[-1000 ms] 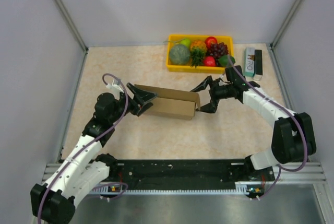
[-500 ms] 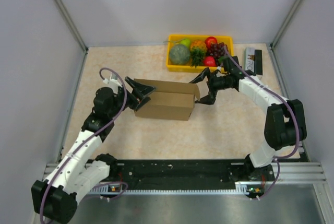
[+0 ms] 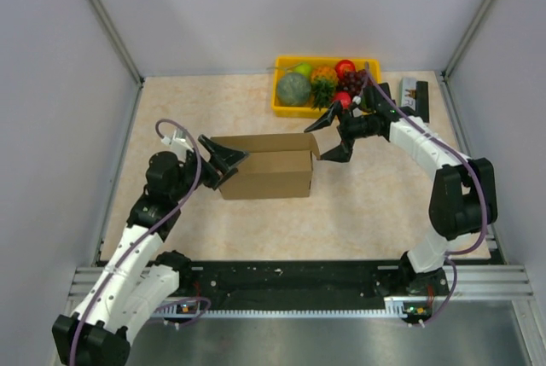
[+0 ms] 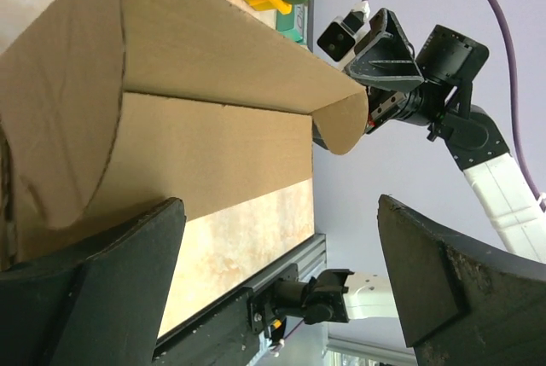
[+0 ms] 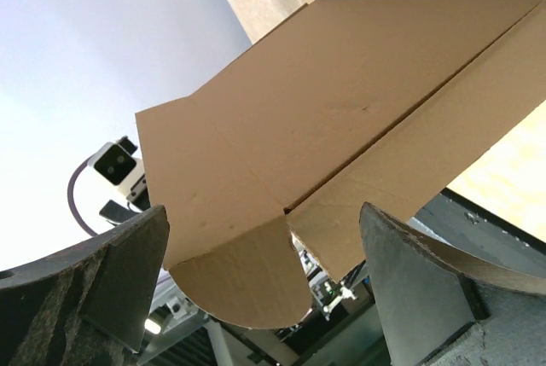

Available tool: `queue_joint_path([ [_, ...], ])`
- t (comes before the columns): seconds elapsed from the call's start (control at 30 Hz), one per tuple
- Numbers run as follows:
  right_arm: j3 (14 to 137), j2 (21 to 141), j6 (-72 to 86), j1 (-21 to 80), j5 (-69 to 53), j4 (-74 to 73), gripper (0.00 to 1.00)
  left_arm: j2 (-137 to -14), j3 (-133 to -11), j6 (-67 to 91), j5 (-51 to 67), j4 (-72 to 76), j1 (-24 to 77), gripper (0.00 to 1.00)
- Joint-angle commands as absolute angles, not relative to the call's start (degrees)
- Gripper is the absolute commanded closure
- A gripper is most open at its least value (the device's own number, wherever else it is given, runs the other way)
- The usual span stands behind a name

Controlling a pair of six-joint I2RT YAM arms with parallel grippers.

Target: Fold the paper box

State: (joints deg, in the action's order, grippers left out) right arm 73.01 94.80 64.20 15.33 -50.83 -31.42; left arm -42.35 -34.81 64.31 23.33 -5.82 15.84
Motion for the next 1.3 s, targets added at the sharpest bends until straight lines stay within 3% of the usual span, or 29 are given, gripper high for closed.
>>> queue_joint_path([
  [0.0, 75.8, 94.9, 62.5, 15.0, -50.5, -31.6, 0.07, -39.6, -36.9, 59.9, 23.4, -8.4, 14.8, 0.02],
  [0.27, 76.2, 94.6, 61.2, 15.7, -50.1, -31.6, 0.07, -38.0, -38.1, 55.2, 22.7, -12.4, 13.9, 0.02],
  [0.57, 76.7, 92.5, 55.9, 15.5, -46.4, -31.7, 0.07, -33.1, -45.7, 43.3, 18.6, -30.2, 13.8, 0.02],
  [0.8, 82.0, 88.5, 35.7, 11.5, -37.9, -35.7, 0.07, -27.8, -55.9, 27.9, 9.3, -43.7, 13.8, 0.02],
  [1.0, 92.7, 82.0, 12.7, 17.9, -19.9, -51.0, 0.11, -42.3, -68.4, 15.3, 14.2, -49.6, 13.8, 0.12],
  [1.03, 93.3, 81.4, 11.2, 20.8, -18.6, -51.8, 0.12, -44.8, -70.1, 13.9, 14.9, -50.4, 13.8, 0.21],
  [1.17, 97.5, 80.2, 6.6, 27.5, -15.7, -56.9, 0.26, -55.2, -75.3, 9.3, 12.1, -52.6, 13.8, 0.37],
  [1.27, 98.7, 80.7, 3.6, 33.8, -11.7, -59.2, 0.31, -57.3, -77.2, 7.9, 11.5, -51.6, 13.8, 0.39],
])
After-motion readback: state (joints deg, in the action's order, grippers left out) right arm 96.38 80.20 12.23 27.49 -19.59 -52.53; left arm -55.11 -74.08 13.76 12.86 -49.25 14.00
